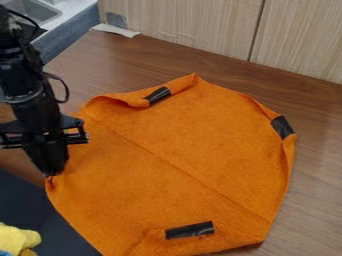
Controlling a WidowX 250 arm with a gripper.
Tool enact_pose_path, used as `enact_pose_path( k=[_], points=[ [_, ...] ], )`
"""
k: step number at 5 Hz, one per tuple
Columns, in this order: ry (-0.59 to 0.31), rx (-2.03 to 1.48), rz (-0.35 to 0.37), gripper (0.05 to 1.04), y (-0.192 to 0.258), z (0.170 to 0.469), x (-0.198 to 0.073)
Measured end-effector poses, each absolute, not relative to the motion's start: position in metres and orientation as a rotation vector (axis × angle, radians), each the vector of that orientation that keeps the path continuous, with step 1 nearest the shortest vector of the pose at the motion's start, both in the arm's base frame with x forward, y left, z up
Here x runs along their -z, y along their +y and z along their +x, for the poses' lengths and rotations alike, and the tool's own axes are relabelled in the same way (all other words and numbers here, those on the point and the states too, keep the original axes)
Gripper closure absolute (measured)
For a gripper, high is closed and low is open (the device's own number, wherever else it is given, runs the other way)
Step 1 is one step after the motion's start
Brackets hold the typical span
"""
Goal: Fold the cloth from bottom left to center of the cloth
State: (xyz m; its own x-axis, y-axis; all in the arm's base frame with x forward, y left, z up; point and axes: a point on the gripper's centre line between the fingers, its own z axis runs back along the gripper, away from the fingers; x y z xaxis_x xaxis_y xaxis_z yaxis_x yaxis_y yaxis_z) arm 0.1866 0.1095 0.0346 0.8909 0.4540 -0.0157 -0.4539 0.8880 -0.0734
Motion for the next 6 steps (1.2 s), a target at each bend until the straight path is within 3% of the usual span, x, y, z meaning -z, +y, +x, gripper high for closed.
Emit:
enact_pose_path(
  k=[1, 2, 4, 5, 6],
  points=[
    [-0.002, -0.435, -0.091, 1.000, 0.107, 0.187, -0.035],
    [-0.026, -0.438, -0.120, 1.011, 0.102, 0.187, -0.048],
    [-0.147, -0.413, -0.181, 1.012, 0.066, 0.222, -0.100],
    [-0.202, -0.421, -0.210, 1.012, 0.043, 0.236, -0.111],
    [-0.257, -0.376, -0.245, 1.012, -0.003, 0.269, -0.117]
  ],
)
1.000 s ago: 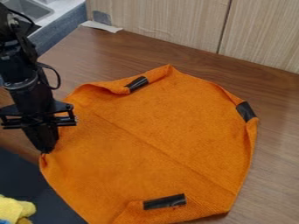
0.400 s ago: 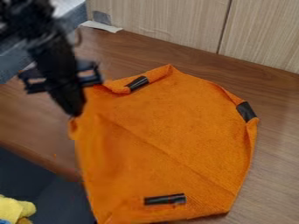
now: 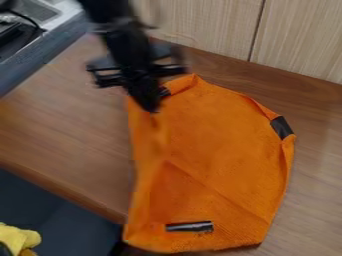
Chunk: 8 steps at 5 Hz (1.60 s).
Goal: Fold the cloth from bottom left to center of the cloth
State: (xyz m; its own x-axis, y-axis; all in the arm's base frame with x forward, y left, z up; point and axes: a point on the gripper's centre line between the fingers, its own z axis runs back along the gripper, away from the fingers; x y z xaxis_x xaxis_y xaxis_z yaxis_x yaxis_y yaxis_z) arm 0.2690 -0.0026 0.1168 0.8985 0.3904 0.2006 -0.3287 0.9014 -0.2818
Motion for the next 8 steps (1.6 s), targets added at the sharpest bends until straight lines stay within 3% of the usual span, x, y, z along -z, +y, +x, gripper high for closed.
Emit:
enact_pose_path(
  k=[2, 4, 5, 6, 8],
  points=[
    [-0.223, -0.307, -0.262, 1.012, -0.050, 0.308, -0.089],
    [-0.166, -0.271, -0.239, 1.012, -0.064, 0.321, -0.044],
    [-0.165, -0.279, -0.260, 0.985, -0.068, 0.323, -0.041],
    [-0.164, -0.261, -0.278, 0.812, -0.071, 0.323, -0.042],
    [-0.105, -0.238, -0.264, 0.233, -0.071, 0.313, -0.044]
  ],
)
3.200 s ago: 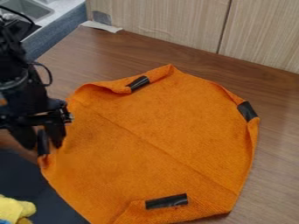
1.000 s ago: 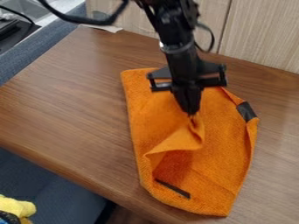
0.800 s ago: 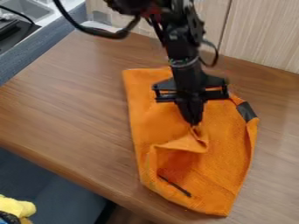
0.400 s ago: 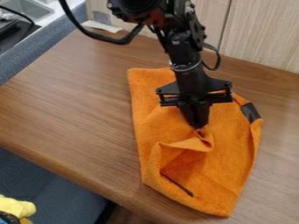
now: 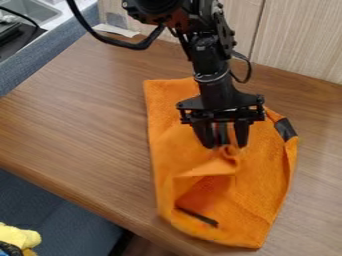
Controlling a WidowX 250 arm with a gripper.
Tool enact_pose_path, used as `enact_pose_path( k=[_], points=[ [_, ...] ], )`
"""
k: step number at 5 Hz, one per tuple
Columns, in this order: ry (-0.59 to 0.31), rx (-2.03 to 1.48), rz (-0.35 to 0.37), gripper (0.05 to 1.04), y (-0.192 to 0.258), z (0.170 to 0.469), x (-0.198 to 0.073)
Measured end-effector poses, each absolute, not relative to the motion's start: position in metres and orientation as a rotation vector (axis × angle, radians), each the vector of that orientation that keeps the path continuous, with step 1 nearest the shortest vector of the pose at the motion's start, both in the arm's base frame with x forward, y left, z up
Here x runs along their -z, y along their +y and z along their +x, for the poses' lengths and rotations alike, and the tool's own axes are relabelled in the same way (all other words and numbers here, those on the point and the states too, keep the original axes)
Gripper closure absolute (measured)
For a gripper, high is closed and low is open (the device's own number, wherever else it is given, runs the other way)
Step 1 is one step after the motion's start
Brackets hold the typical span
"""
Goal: Fold the cloth from bottom left to center of the cloth
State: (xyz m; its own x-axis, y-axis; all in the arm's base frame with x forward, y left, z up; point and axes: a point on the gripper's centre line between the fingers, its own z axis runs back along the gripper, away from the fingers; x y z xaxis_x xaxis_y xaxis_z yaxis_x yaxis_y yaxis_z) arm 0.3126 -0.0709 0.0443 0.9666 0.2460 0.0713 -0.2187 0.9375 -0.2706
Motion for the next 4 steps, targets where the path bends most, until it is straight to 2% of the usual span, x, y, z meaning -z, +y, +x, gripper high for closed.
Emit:
enact_pose_path(
  k=[1, 3, 4],
  points=[
    [-0.097, -0.187, -0.249, 0.069, -0.074, 0.319, -0.057],
    [-0.195, -0.147, -0.262, 0.079, -0.075, 0.314, -0.112],
    [-0.196, -0.147, -0.262, 0.079, -0.075, 0.313, -0.114]
  ],
)
